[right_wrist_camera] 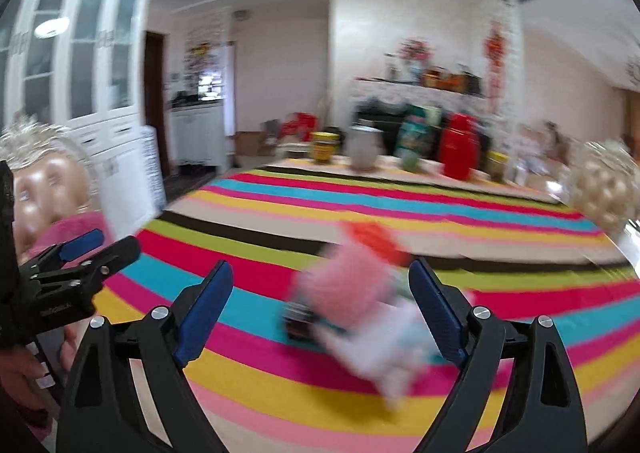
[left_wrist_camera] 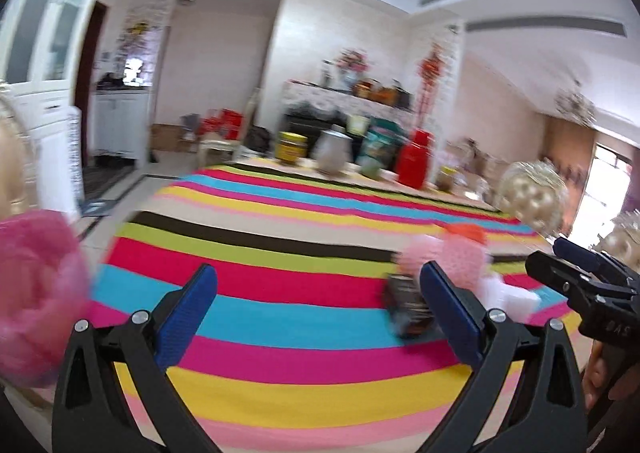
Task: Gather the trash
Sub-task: 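Move both open tools back over the trash on the table, then grasp the white foam block with the right tool while the left tool grasps the L-shaped white foam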
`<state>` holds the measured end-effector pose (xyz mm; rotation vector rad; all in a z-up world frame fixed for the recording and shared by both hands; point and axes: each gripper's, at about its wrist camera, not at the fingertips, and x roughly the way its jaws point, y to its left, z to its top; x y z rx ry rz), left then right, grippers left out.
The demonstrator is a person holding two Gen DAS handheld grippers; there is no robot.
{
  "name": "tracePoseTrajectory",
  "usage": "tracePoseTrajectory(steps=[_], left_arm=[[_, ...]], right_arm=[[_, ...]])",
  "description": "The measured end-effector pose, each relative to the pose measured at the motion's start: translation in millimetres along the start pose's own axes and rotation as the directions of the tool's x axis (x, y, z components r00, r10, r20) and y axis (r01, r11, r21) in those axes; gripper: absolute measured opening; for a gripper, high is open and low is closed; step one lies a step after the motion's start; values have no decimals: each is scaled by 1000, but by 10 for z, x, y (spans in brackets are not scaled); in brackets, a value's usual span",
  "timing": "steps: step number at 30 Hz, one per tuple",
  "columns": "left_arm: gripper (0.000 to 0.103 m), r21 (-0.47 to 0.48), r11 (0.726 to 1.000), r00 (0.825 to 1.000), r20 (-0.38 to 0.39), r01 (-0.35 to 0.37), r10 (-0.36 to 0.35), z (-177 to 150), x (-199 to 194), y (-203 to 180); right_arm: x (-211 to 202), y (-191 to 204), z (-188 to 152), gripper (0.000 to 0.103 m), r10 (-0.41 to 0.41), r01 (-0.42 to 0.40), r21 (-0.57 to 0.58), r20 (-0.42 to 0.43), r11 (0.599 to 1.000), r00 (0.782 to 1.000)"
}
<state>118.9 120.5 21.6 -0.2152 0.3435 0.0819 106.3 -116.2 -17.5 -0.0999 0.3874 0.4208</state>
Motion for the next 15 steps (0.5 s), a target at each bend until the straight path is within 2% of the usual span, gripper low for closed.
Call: tracePoseTrajectory(steps=[2, 7, 11, 15], left_arm=[[98, 28, 998, 998, -37, 50, -49, -69, 171, -352], [98, 78, 991, 989, -116, 105, -96, -240, 475, -896], [98, 124, 985, 979, -176, 122, -99, -334, 685, -1057], [98, 144, 978, 967, -226, 153, -119, -395, 809, -1176]], right_arm=[[-21, -336, -105, 84, -53, 54, 41, -11, 998, 999], [86, -1007, -369, 84, -136, 148, 149, -90, 978, 987], [259, -1272, -507, 84, -175, 202, 177, -156, 963, 972], [419, -1325, -557, 83, -182, 218, 171, -207, 961, 961]])
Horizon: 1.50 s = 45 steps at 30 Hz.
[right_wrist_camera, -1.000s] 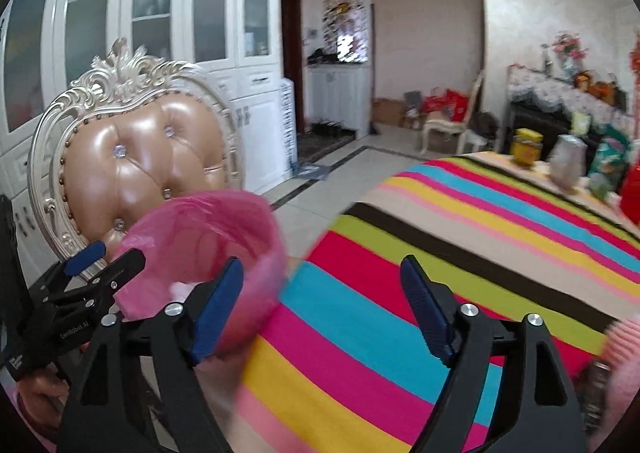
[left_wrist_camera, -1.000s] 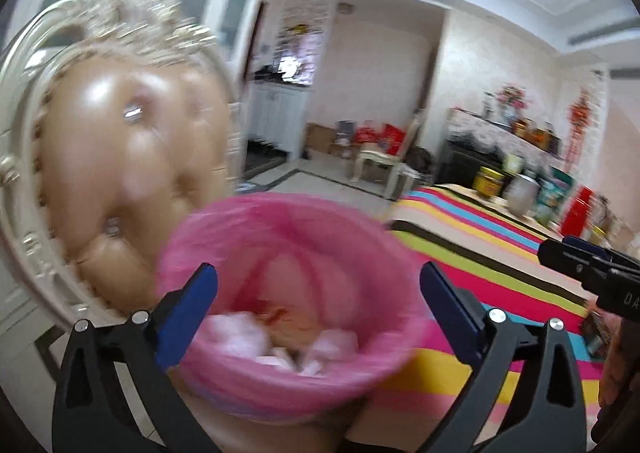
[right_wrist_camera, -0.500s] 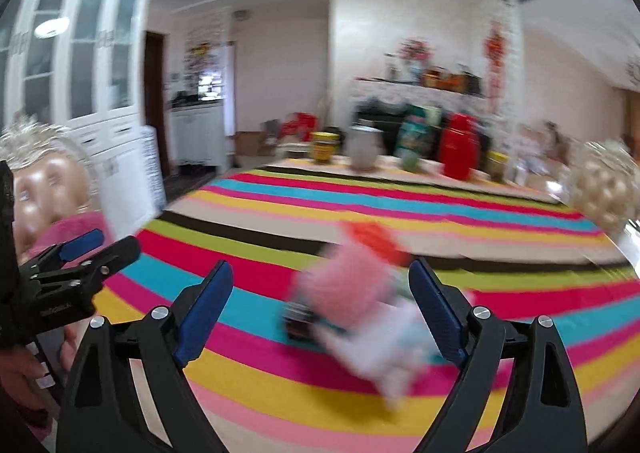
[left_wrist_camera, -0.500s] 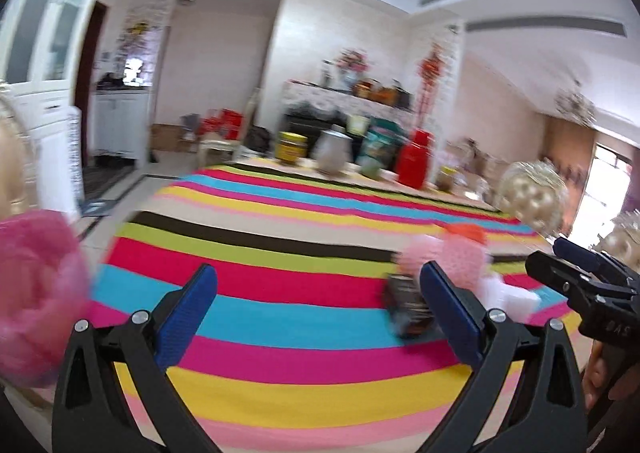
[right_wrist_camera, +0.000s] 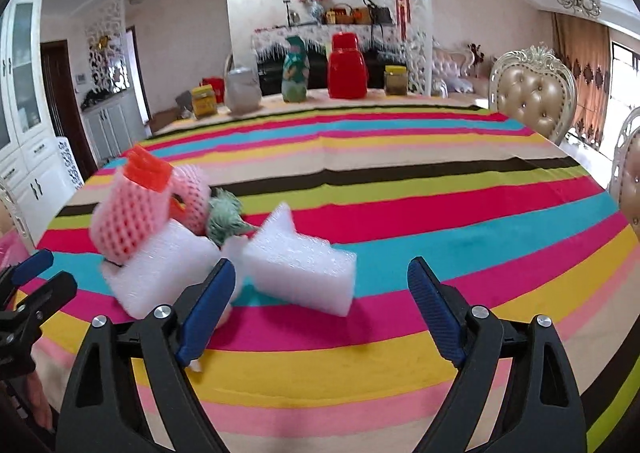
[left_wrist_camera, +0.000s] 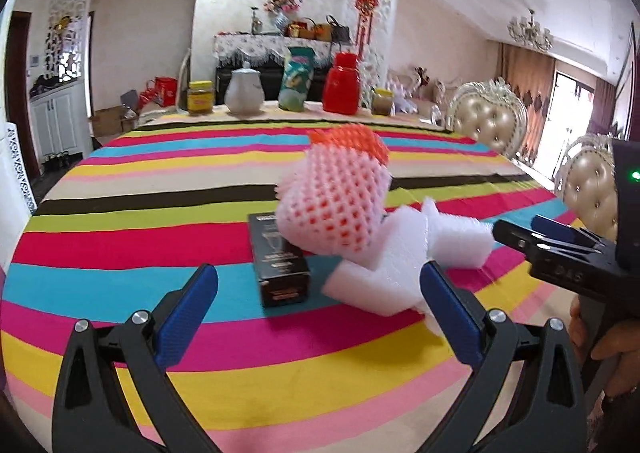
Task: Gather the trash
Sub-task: 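Grasp the white foam block with the right tool while the left tool grasps the L-shaped white foam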
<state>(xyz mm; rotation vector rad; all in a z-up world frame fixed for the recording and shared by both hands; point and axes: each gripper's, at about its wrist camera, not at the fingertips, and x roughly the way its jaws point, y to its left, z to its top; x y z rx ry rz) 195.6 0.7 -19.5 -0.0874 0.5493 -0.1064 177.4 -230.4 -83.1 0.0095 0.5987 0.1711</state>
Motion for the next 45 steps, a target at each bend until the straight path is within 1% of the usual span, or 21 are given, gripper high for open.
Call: tracePoseTrajectory(steps=[3, 6, 9, 14, 19, 20, 21, 22, 23, 24, 26, 29, 31, 32, 33, 35, 36, 39, 45], left_arm=[[98, -5, 1000, 1000, -28, 9, -9, 31, 127, -56], [98, -19, 999, 998, -55, 33, -34, 37, 197, -76], [98, -6, 999, 996, -85, 39, -39, 42, 299, -144], [98, 21, 999, 994, -103, 49, -47, 67, 388, -235], [98, 9, 998, 988, -139, 65, -63, 69, 528, -272], [98, 12, 998, 987, -145, 65, -63, 71, 550, -284], [97, 16, 998, 987, -149, 65, -62, 70, 567, -291], [97, 19, 998, 987, -146, 67, -63, 68, 573, -295], [97, 19, 998, 988, -143, 66, -63, 72, 566, -287], [97, 19, 998, 988, -142, 65, -62, 77, 568, -285], [97, 10, 998, 987, -145, 69, -67, 83, 590, -271], [91, 20, 997, 986, -153, 74, -70, 92, 636, -297], [84, 37, 996, 982, -170, 86, -79, 104, 688, -347], [74, 44, 995, 981, -178, 90, -81, 103, 707, -377], [59, 53, 994, 979, -188, 92, -80, 107, 735, -400], [59, 63, 992, 976, -196, 105, -91, 107, 761, -423], [59, 66, 992, 979, -179, 111, -98, 112, 727, -421], [58, 74, 993, 987, -139, 95, -84, 102, 640, -395], [58, 16, 997, 993, -88, 80, -78, 83, 496, -266]], right_arm=[[74, 64, 36, 83, 3, -4, -24, -31, 1000, 1000], [208, 94, 63, 83, -15, 10, -50, -86, 999, 996], [381, 84, 97, 83, -21, 11, -73, -147, 997, 989], [574, 157, 147, 83, -20, -5, -128, -193, 992, 981], [778, 213, 163, 83, 1, -37, -156, -224, 987, 975], [788, 218, 154, 78, 16, -53, -160, -228, 986, 974], [780, 217, 140, 58, 26, -66, -164, -231, 984, 973], [761, 206, 128, 55, 22, -62, -167, -233, 984, 972], [719, 187, 122, 46, 22, -61, -165, -226, 984, 974], [678, 171, 116, 41, 32, -69, -163, -224, 984, 974], [534, 125, 94, 39, 39, -72, -158, -203, 985, 979], [355, 34, 75, 38, 49, -70, -118, -177, 991, 983], [271, -15, 44, 38, 53, -69, -93, -162, 993, 985], [246, -37, 21, 38, 55, -68, -80, -157, 994, 986], [239, -52, 0, 38, 54, -66, -71, -155, 995, 986], [213, -92, -56, 38, 38, -46, -52, -144, 998, 989], [207, -100, -75, 37, 31, -38, -48, -140, 998, 990], [152, -106, -69, 37, 18, -23, -41, -109, 999, 994], [70, -119, -72, 37, -14, 12, -40, -56, 999, 998]])
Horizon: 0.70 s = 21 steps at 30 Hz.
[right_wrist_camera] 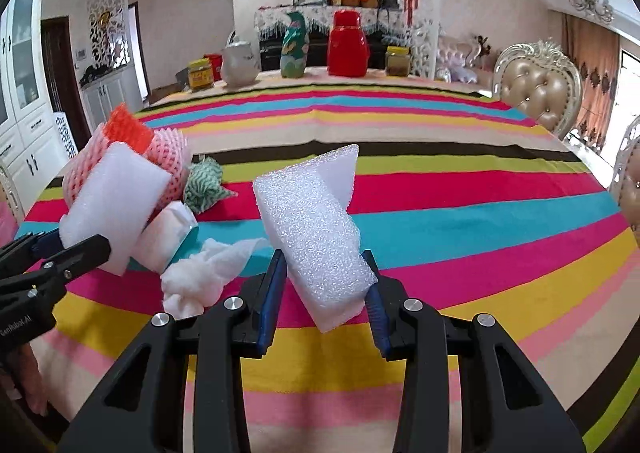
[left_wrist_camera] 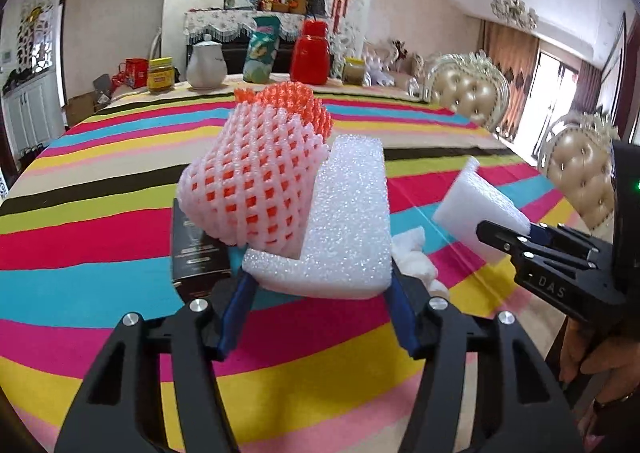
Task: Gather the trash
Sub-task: 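Grasp the white foam block with the right tool while the left tool grasps the L-shaped white foam, then carry both foam pieces over to the pink bin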
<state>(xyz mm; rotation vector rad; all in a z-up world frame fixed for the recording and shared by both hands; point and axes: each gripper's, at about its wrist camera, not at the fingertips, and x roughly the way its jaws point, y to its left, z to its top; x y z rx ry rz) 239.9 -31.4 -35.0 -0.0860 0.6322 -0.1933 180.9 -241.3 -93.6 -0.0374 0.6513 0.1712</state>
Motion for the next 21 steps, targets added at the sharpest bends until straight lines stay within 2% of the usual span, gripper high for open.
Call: tracePoseTrajectory(steps=[6, 21], left_arm=[[58, 20, 1000, 998, 57, -5, 4, -20, -119, -50], [58, 96, 995, 987, 157, -38, 23, -67, -299, -182]], right_arm=[[-15, -126, -6, 37, 2, -2, 57, 1, 998, 1000], [-12, -137, 0, 37, -9, 8, 64, 7, 998, 1000]])
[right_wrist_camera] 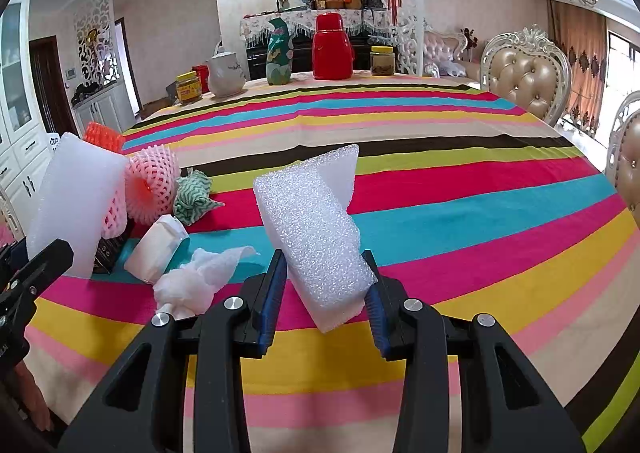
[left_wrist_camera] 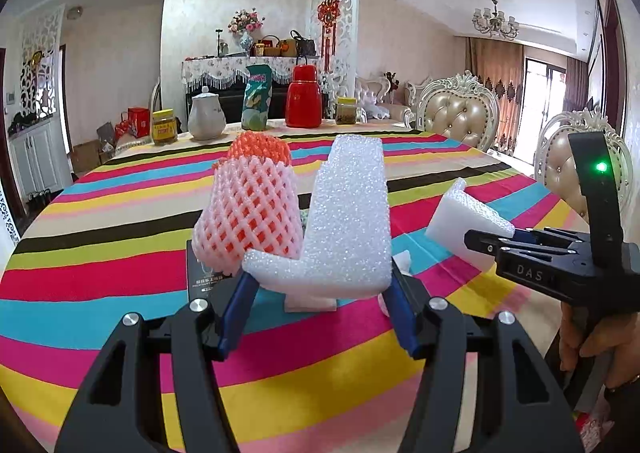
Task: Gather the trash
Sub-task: 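Carry both foam pieces over to the pink bin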
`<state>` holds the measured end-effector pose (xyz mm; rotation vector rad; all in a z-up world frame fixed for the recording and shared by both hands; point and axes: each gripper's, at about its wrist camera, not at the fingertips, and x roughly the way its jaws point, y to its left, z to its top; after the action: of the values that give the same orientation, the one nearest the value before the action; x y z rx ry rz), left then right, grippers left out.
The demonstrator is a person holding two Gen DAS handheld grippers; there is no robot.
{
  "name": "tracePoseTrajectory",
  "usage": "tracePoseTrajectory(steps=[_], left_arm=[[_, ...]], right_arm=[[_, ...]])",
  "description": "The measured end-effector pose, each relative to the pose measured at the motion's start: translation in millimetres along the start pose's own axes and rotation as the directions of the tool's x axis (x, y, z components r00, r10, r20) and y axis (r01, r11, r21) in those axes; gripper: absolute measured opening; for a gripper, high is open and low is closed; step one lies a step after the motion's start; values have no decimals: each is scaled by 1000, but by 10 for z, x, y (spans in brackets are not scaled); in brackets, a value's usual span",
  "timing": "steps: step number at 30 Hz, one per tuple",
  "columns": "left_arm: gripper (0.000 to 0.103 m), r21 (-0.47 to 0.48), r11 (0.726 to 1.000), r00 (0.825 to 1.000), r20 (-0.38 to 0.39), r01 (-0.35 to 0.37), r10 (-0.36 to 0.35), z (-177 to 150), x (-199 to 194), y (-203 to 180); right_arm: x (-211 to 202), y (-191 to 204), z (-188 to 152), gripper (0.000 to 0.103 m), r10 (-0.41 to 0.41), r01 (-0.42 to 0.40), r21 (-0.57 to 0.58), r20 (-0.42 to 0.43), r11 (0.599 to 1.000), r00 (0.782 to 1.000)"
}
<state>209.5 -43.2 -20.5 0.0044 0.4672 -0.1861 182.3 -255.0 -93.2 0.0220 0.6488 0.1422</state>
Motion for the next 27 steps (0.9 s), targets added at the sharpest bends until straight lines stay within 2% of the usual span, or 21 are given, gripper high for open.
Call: tracePoseTrajectory(steps=[5, 10, 16, 21, 27], left_arm=[[58, 11, 1000, 1000, 21, -1, 1, -17, -47, -10], [58, -4, 1000, 998, 66, 7, -7, 9, -231, 37], [58, -39, 997, 991, 108, -73, 77, 35, -590, 290], [58, -86, 983, 985, 45, -160, 165, -86, -715, 658], [58, -144, 962, 972, 1, -231, 233, -266, -901, 1152]], right_arm=[[-16, 8, 4, 37, -9, 9, -4, 6, 1000, 1000], [-99, 44, -12, 37, -2, 3, -19, 49, 1000, 999], [-248, 301, 5, 37, 59, -55, -58, 67, 997, 996], [-418, 743, 36, 37, 159, -149, -121, 83, 981, 984], [-531, 1368, -26, 37, 270, -253, -197, 66, 947, 960]])
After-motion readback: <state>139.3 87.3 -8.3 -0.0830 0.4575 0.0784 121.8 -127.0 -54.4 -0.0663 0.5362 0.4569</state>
